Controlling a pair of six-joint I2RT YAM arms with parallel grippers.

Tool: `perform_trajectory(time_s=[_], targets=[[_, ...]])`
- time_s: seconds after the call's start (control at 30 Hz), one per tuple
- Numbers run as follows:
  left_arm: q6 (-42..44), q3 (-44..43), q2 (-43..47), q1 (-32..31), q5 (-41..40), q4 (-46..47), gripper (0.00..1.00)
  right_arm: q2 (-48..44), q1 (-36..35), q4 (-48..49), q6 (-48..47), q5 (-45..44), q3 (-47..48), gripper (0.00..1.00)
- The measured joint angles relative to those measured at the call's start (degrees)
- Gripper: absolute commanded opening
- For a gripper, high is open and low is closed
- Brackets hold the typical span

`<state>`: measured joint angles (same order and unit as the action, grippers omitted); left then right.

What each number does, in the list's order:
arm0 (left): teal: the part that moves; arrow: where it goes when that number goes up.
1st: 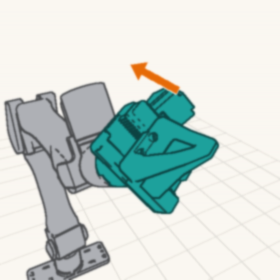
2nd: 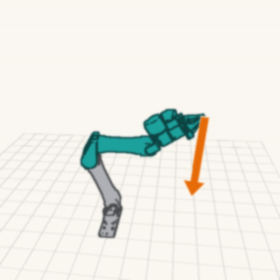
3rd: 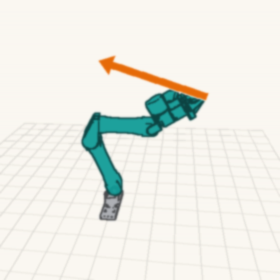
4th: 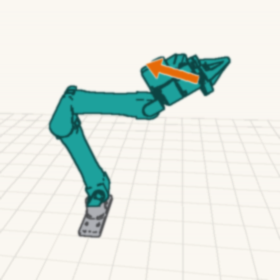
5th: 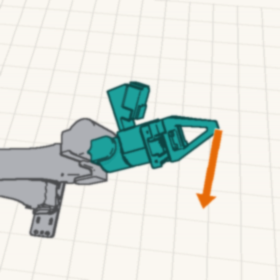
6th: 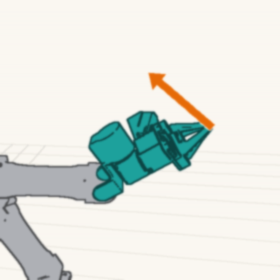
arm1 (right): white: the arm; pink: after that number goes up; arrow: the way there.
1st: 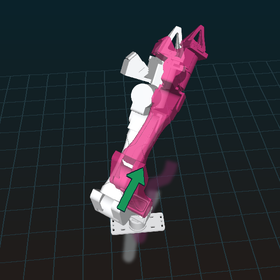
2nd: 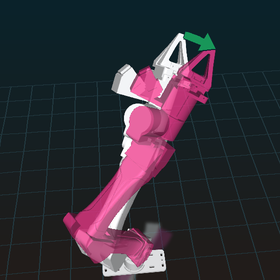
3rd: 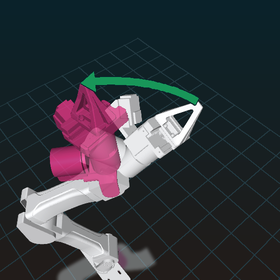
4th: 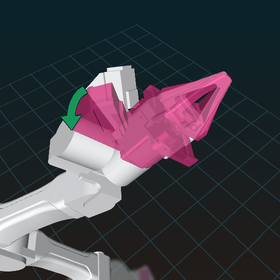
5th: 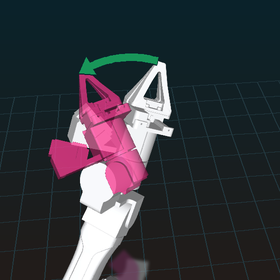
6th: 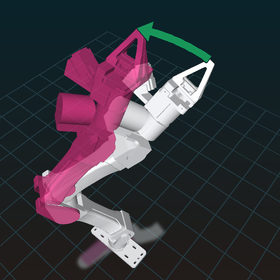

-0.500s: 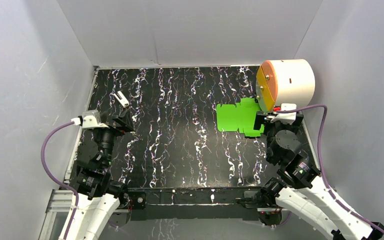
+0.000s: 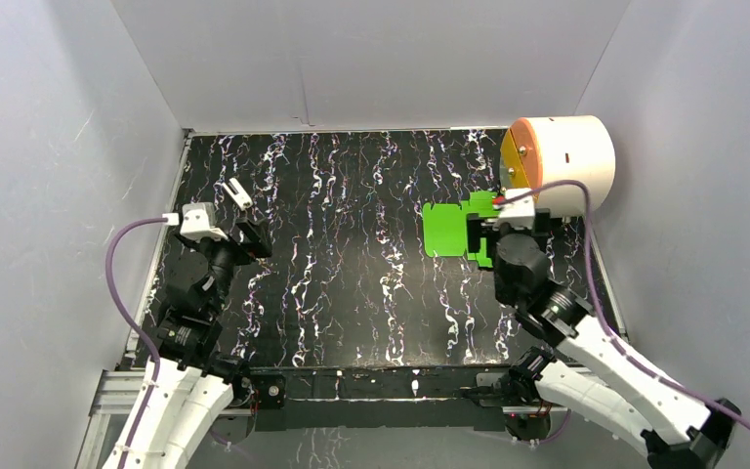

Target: Fold the paper box

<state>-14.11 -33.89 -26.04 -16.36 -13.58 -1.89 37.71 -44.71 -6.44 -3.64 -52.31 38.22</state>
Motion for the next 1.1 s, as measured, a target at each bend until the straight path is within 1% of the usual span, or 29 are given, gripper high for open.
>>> perform_trajectory(time_s=[0.13, 0.23, 0.3, 0.43, 0.47, 0.6, 0.77, 0.93, 1.1], targets=[[-0.83, -0.02, -1.97, 0.00, 3.06, -3.06, 0.96, 9.11, 0.00, -1.07, 4.04, 3.69, 1.86, 0.99], [-0.85, 0.52, -3.10, 0.00, 5.70, -3.08, 0.96, 14.99, 0.02, -0.85, 6.51, 6.47, 1.88, 0.98], [-0.76, 1.09, -3.89, 0.00, 7.23, -3.02, 0.94, 18.84, 0.63, 0.79, 7.85, 9.03, 1.88, 0.99], [-0.68, 2.19, -4.55, -0.22, 8.09, -2.95, 0.93, 27.45, 5.55, 6.45, 10.03, 16.09, 1.88, 0.99], [-0.68, 2.36, -4.52, -0.39, 8.11, -2.99, 0.93, 30.56, 8.04, 8.20, 11.10, 18.95, 1.92, 0.99], [-0.63, 2.40, -4.42, -1.07, 8.09, -2.89, 0.93, 41.57, 14.27, 12.41, 13.68, 25.86, 3.13, 0.99], [-0.42, 2.43, -4.37, -1.49, 8.09, -2.86, 0.93, 53.09, 16.55, 17.09, 15.69, 31.67, 7.61, 0.99], [-0.20, 2.45, -4.39, -1.75, 8.07, -2.86, 0.93, 61.05, 17.66, 21.51, 16.41, 34.53, 12.20, 0.98], [0.07, 2.54, -4.39, -1.92, 8.07, -2.69, 0.93, 64.37, 17.81, 23.08, 16.87, 36.22, 13.03, 0.99]])
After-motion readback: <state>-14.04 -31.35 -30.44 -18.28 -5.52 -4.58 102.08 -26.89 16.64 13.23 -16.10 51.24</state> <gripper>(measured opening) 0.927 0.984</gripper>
